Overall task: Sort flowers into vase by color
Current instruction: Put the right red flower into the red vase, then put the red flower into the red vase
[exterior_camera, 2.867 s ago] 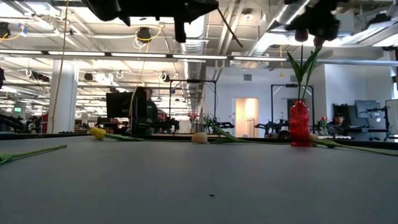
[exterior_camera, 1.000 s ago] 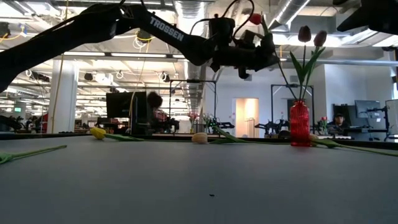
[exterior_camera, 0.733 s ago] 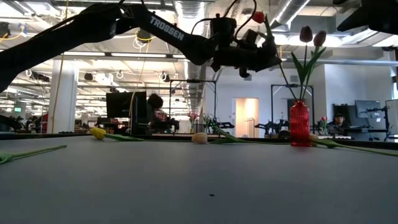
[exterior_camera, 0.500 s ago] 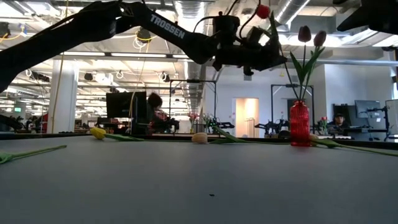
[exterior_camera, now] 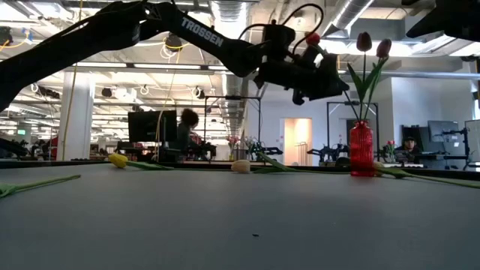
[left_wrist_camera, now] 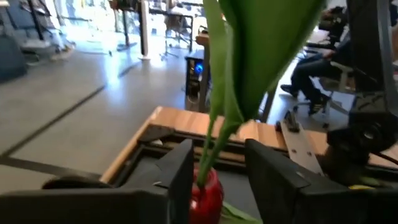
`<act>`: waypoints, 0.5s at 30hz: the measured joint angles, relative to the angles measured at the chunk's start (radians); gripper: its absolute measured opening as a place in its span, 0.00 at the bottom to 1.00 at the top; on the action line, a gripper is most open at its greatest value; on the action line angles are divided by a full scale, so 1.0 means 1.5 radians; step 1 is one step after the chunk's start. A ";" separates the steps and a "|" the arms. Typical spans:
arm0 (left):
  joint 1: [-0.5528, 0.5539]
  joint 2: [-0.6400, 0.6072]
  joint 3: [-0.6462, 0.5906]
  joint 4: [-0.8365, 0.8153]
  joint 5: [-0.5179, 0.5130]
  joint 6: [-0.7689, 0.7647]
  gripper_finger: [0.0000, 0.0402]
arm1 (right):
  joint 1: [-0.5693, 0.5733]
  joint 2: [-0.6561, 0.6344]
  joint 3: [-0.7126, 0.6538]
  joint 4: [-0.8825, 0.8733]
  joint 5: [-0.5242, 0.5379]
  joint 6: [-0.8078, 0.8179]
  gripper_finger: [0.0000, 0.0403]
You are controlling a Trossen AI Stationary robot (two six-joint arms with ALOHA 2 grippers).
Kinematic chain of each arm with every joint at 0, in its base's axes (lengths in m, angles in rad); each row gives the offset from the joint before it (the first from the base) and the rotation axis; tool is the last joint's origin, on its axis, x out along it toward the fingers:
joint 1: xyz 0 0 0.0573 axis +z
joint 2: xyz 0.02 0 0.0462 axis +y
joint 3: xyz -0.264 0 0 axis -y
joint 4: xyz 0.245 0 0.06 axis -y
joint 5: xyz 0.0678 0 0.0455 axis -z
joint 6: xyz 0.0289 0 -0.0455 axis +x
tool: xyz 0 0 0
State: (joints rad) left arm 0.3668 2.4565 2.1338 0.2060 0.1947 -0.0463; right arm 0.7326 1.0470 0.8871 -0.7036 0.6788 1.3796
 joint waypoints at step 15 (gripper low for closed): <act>0.000 -0.006 0.150 -0.309 0.028 0.125 0.41 | 0.000 0.000 0.000 -0.002 0.000 -0.019 0.56</act>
State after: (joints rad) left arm 0.3668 2.4481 2.3581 -0.2577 0.2362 0.1407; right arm 0.7326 1.0466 0.8871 -0.7064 0.6782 1.3514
